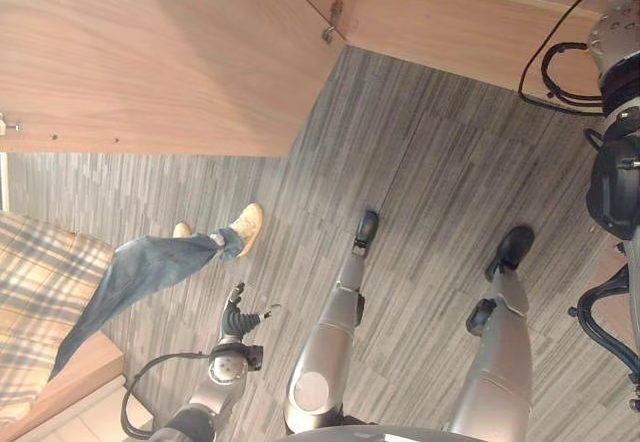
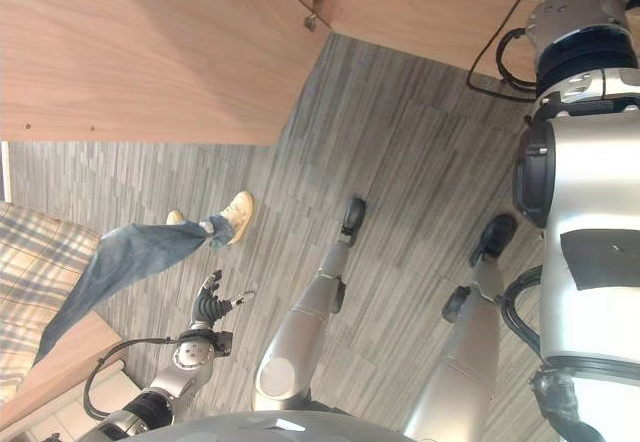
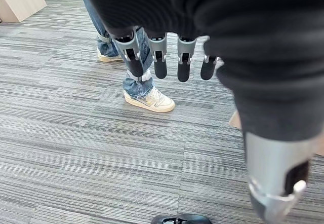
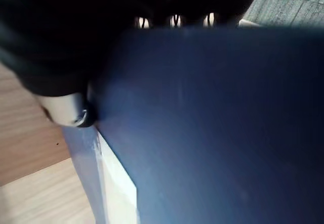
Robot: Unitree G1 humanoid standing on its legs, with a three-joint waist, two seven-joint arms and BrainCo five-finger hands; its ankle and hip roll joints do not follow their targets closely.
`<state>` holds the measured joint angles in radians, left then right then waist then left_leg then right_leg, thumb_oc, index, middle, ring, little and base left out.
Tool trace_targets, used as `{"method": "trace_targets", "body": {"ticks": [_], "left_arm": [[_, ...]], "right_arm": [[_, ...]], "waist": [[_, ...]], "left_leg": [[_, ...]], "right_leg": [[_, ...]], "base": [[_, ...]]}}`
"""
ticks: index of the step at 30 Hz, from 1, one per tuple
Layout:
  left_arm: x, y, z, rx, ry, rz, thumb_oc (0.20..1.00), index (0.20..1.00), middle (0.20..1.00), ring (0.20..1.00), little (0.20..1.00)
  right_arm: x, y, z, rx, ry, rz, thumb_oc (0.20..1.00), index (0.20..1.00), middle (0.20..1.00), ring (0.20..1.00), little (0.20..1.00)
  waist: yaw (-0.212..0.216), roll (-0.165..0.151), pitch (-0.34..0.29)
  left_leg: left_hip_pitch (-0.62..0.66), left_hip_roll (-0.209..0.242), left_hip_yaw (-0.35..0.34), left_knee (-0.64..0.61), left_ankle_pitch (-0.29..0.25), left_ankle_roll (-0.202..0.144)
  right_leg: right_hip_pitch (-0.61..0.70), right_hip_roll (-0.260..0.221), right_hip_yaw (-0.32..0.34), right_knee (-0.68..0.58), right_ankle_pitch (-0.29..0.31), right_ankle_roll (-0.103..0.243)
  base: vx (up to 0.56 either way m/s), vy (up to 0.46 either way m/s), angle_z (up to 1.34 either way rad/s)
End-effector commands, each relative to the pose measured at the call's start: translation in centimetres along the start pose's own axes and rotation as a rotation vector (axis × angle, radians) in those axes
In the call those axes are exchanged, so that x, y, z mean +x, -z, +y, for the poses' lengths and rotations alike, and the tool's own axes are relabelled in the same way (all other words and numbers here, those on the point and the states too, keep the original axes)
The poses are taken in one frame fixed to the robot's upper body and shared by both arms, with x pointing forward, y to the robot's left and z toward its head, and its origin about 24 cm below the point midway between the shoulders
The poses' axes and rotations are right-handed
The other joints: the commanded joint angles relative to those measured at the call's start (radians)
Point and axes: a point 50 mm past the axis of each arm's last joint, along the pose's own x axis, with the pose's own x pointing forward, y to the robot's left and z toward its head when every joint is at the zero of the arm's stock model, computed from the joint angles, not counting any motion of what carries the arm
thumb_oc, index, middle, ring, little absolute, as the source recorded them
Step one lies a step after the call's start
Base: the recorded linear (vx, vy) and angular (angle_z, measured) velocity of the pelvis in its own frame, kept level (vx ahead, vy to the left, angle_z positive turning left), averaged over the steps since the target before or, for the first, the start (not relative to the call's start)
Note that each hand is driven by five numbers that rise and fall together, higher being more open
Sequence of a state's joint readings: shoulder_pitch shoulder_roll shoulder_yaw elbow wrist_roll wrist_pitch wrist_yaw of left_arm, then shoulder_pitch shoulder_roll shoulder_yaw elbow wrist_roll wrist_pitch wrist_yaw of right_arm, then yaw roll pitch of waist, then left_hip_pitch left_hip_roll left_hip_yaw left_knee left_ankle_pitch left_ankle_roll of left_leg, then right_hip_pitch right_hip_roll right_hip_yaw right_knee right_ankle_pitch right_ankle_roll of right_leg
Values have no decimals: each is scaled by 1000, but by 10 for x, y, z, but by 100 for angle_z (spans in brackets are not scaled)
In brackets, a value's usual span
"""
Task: Put the empty folder in the office cabinet
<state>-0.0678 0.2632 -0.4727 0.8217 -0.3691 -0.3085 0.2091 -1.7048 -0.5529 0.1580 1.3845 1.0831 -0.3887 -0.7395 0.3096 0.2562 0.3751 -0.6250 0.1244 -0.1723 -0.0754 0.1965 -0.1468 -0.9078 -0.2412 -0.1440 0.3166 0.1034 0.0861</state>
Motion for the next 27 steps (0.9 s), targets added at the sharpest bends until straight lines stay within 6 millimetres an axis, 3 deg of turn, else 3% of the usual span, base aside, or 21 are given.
{"method": "trace_targets", "body": {"ticks": [1,9,27], "left_arm": [[9,-13,23,57,-54,-23,1000,1000,1000,1000,1000],[8,-11,31,28,-95,-15,1000,1000,1000,1000,1000],[8,-6,36,36,-114,8,1000,1000,1000,1000,1000]], "right_arm": [[-10,-11,20,-42,-125,-101,200,200,200,200,200],[-28,2,38,-113,-252,-103,200,200,200,200,200],[-34,-5,46,-155,-315,-183,200,200,200,200,200]], "waist": [[50,11,-15],[47,8,-17],[49,-10,-17]], "left_leg": [[190,89,22,-12,-153,-45],[192,93,31,-12,-152,-46],[192,114,37,-12,-135,-55]], "right_leg": [[-39,15,61,21,-67,67],[-55,17,58,41,-69,64],[-98,36,55,113,-113,56]], "base": [[-1,-18,-4],[-1,-1,-1],[14,-8,0]]}}
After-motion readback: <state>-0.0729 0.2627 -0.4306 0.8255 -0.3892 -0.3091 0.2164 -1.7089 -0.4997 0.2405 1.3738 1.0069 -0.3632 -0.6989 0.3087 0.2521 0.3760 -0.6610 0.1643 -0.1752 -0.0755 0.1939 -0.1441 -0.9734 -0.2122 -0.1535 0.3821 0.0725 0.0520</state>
